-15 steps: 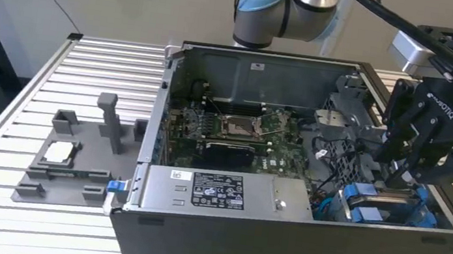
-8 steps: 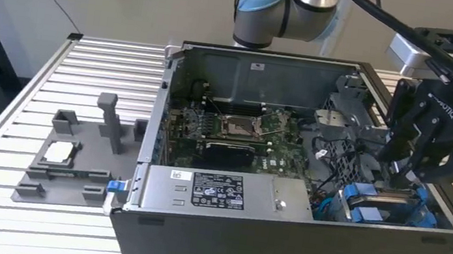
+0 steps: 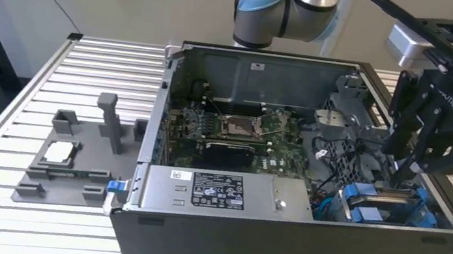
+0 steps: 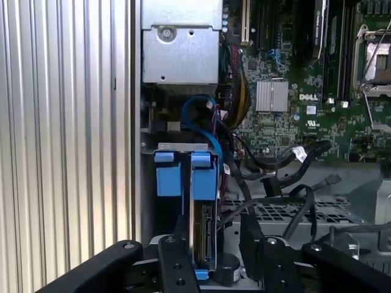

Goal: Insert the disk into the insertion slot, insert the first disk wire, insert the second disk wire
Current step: 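Insert the first disk wire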

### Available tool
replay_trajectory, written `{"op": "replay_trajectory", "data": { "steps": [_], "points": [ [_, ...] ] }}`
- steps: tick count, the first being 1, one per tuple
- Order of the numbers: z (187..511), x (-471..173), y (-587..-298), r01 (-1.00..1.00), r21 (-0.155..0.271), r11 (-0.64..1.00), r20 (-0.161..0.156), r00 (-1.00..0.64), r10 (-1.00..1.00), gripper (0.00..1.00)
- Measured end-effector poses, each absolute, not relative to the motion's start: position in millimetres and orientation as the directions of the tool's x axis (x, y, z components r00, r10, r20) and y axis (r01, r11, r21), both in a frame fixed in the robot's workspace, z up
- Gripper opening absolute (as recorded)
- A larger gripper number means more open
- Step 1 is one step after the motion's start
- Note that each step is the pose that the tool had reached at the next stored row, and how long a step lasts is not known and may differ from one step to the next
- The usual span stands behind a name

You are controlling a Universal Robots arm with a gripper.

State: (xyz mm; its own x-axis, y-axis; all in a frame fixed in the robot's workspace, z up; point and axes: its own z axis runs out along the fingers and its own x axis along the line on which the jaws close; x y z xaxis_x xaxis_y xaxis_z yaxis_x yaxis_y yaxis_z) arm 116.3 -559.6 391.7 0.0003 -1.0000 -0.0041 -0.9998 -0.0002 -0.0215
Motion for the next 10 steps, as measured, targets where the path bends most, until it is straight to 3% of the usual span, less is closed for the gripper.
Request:
{"op": "replay_trajectory", "data": {
  "steps": [10],
  "points": [
    [390, 116, -539, -0.998, -0.068, 0.0, -0.003, 0.0, -1.0, 0.47]
  ]
}}
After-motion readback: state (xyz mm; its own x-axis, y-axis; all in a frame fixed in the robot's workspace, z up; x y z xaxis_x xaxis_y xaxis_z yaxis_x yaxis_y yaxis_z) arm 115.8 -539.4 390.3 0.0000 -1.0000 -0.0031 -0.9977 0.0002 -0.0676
